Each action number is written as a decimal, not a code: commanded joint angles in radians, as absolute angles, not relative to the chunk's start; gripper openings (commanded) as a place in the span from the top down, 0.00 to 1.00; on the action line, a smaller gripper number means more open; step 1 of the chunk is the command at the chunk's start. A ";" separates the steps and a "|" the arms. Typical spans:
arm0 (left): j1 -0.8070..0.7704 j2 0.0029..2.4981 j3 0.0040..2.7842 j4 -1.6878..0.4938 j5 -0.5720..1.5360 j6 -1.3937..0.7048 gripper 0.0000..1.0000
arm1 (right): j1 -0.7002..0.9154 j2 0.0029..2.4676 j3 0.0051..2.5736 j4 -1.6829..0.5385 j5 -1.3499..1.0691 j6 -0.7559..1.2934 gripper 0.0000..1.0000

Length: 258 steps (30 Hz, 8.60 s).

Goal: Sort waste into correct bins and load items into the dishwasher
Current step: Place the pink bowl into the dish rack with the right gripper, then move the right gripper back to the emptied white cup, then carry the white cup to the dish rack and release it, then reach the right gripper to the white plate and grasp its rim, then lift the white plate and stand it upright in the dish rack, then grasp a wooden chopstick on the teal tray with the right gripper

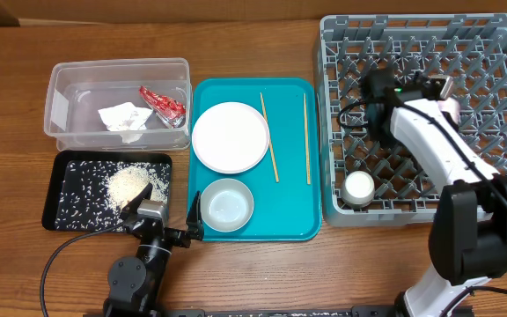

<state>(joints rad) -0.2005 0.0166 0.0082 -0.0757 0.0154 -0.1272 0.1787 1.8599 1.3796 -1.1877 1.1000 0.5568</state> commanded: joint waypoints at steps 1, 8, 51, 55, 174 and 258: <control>-0.196 0.006 0.005 -0.077 0.023 -0.127 0.00 | 0.212 1.861 1.387 -1.229 1.049 0.591 0.76; -0.196 0.006 0.005 -0.077 0.023 -0.127 0.00 | 0.311 1.805 1.521 -1.410 0.825 0.734 0.76; -0.196 0.006 0.005 -0.077 0.023 -0.127 0.00 | 0.751 1.643 1.369 -1.028 0.317 0.725 0.96; -0.196 0.006 0.005 -0.077 0.023 -0.127 0.00 | 0.661 1.514 1.431 -1.067 0.671 0.692 0.96; -0.196 0.006 0.005 -0.077 0.023 -0.127 0.00 | 0.586 1.765 1.422 -0.796 0.059 0.726 0.96; -0.196 0.006 0.005 -0.077 0.023 -0.127 0.00 | 0.585 1.794 1.505 -0.879 0.132 0.445 0.96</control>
